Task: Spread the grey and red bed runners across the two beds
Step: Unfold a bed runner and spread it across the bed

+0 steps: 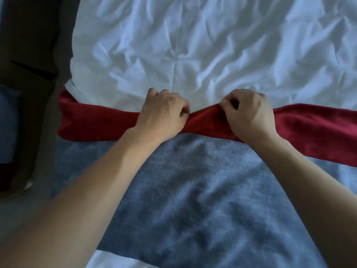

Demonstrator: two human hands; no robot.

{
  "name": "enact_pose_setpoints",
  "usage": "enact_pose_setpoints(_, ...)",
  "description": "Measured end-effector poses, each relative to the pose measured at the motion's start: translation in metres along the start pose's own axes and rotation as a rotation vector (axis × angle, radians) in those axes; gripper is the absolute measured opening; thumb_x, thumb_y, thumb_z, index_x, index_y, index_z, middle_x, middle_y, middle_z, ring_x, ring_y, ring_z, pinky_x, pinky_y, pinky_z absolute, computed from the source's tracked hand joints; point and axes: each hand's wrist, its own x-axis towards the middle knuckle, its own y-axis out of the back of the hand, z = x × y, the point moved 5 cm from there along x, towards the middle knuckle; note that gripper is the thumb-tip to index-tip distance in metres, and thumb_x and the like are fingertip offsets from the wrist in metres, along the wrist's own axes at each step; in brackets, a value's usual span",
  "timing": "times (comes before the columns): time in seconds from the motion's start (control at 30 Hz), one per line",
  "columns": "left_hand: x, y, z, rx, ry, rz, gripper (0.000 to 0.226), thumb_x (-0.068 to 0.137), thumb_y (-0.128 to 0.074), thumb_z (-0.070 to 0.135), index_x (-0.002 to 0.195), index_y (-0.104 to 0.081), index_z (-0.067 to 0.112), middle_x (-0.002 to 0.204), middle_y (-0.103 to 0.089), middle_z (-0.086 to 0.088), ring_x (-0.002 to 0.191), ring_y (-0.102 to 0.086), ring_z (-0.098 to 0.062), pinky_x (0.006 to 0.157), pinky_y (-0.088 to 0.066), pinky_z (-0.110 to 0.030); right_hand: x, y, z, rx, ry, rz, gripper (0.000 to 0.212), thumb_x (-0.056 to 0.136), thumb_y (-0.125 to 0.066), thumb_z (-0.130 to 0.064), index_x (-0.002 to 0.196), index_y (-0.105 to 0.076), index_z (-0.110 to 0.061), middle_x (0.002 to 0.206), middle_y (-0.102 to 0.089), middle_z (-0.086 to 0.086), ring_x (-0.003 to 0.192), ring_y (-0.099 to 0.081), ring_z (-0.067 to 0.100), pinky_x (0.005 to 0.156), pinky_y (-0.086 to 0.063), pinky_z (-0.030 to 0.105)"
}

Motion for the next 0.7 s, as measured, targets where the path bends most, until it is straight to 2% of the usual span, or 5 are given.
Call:
enact_pose_setpoints(0.07, 0.002, 0.004, 0.001, -0.045, 0.011, 0.033, 0.014, 0.091, -0.059, 0.026, 0.094, -0.072, 0.031, 0.093, -0.069, 0.012, 0.087, -0.054, -0.014, 0.083, -0.024, -0.031, -0.001, 0.004, 0.003, 0.048, 0.004, 0.051, 0.02, 0.093, -0.058, -0.029, 0.087, -0.07, -0.016, 0.086, -0.067, -0.001, 0.082, -0.06, 0.023, 0.072, -0.05, 0.039)
enact_pose_setpoints(0.23, 0.005, -0.001, 0.002, -0.172, 0.059, -0.049, 0.013, 0.093, -0.06, 0.03, 0.096, -0.073, 0.031, 0.093, -0.071, 0.017, 0.084, -0.061, -0.007, 0.09, -0.026, -0.029, -0.013, 0.005, 0.01, 0.073, 0.036, 0.089, 0.018, 0.094, -0.056, -0.029, 0.084, -0.066, -0.018, 0.084, -0.061, -0.007, 0.079, -0.057, 0.019, 0.067, -0.047, 0.037)
enact_pose_setpoints(0.47, 0.019, 0.014, -0.008, -0.066, 0.106, 0.183, 0.018, 0.091, -0.059, 0.025, 0.083, -0.076, 0.023, 0.079, -0.073, 0.006, 0.074, -0.063, -0.019, 0.085, -0.041, -0.039, 0.001, -0.009, -0.007, 0.014, 0.133, -0.023, 0.018, 0.091, -0.061, -0.035, 0.087, -0.071, -0.02, 0.088, -0.067, -0.002, 0.085, -0.061, 0.023, 0.072, -0.048, 0.037)
enact_pose_setpoints(0.57, 0.037, 0.019, -0.012, -0.05, 0.107, 0.186, 0.02, 0.091, -0.057, 0.023, 0.081, -0.074, 0.021, 0.077, -0.072, 0.004, 0.071, -0.061, -0.022, 0.085, -0.04, -0.038, 0.019, -0.014, -0.014, -0.045, 0.167, -0.03, 0.018, 0.091, -0.06, -0.031, 0.084, -0.071, -0.018, 0.085, -0.067, -0.001, 0.08, -0.061, 0.025, 0.068, -0.043, 0.034)
enact_pose_setpoints(0.7, 0.078, 0.022, -0.01, 0.031, 0.056, 0.147, 0.019, 0.092, -0.054, 0.023, 0.084, -0.072, 0.021, 0.081, -0.071, 0.0, 0.076, -0.061, -0.026, 0.087, -0.037, -0.038, 0.046, -0.017, -0.007, -0.12, 0.075, 0.028, 0.02, 0.091, -0.058, -0.028, 0.087, -0.071, -0.014, 0.086, -0.068, 0.003, 0.08, -0.06, 0.028, 0.07, -0.034, 0.031)
